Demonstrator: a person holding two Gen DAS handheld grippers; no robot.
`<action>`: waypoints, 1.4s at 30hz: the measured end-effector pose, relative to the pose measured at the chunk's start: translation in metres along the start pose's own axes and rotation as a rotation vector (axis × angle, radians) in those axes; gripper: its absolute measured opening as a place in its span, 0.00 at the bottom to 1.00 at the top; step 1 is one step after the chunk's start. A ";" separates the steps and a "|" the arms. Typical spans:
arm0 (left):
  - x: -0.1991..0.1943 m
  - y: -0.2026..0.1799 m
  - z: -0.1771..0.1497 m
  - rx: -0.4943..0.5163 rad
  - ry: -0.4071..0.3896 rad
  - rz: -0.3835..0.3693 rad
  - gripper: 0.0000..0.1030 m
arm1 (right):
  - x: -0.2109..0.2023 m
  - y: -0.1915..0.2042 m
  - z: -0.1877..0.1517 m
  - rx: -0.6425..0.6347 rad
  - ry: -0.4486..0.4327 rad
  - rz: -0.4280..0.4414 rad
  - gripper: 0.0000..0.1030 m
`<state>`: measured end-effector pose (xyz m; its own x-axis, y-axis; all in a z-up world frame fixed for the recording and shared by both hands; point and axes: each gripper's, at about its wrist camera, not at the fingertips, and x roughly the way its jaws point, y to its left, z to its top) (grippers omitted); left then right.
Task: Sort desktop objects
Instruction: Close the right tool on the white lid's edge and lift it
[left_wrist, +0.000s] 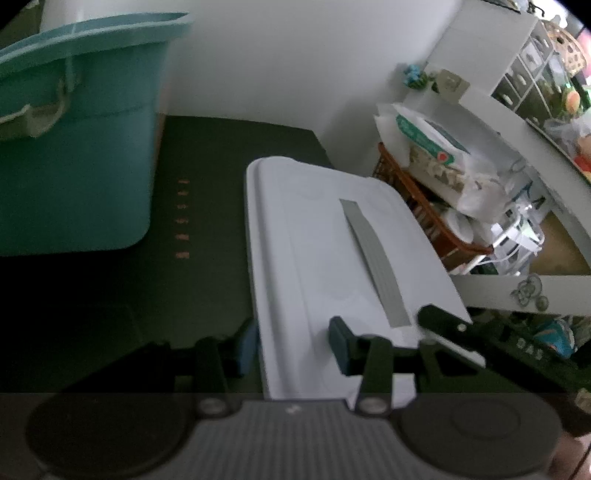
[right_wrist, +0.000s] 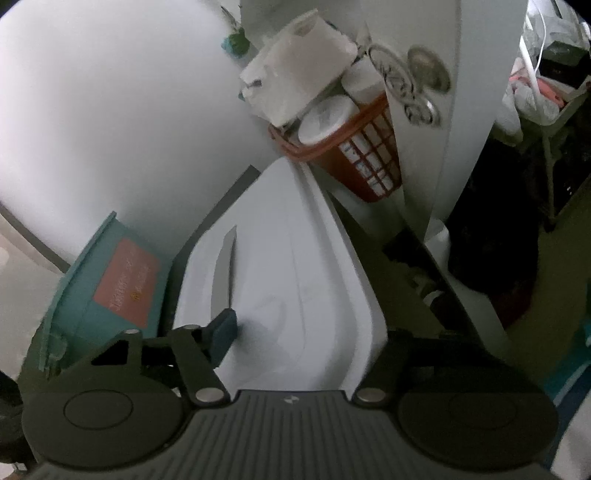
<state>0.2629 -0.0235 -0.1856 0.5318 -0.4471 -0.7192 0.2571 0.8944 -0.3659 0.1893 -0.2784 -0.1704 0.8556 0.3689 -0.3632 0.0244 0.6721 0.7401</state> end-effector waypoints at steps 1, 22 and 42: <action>-0.001 0.000 0.000 0.002 0.000 0.001 0.44 | -0.002 0.000 0.000 0.002 -0.002 0.004 0.61; -0.025 0.011 -0.005 -0.012 -0.032 -0.008 0.42 | -0.053 0.023 -0.011 -0.044 -0.034 0.053 0.34; -0.023 0.018 -0.002 -0.039 -0.021 -0.018 0.42 | -0.049 0.031 -0.012 -0.072 -0.096 0.145 0.52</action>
<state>0.2536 0.0030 -0.1767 0.5443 -0.4628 -0.6997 0.2359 0.8848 -0.4017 0.1421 -0.2676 -0.1366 0.8927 0.4051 -0.1973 -0.1372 0.6614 0.7373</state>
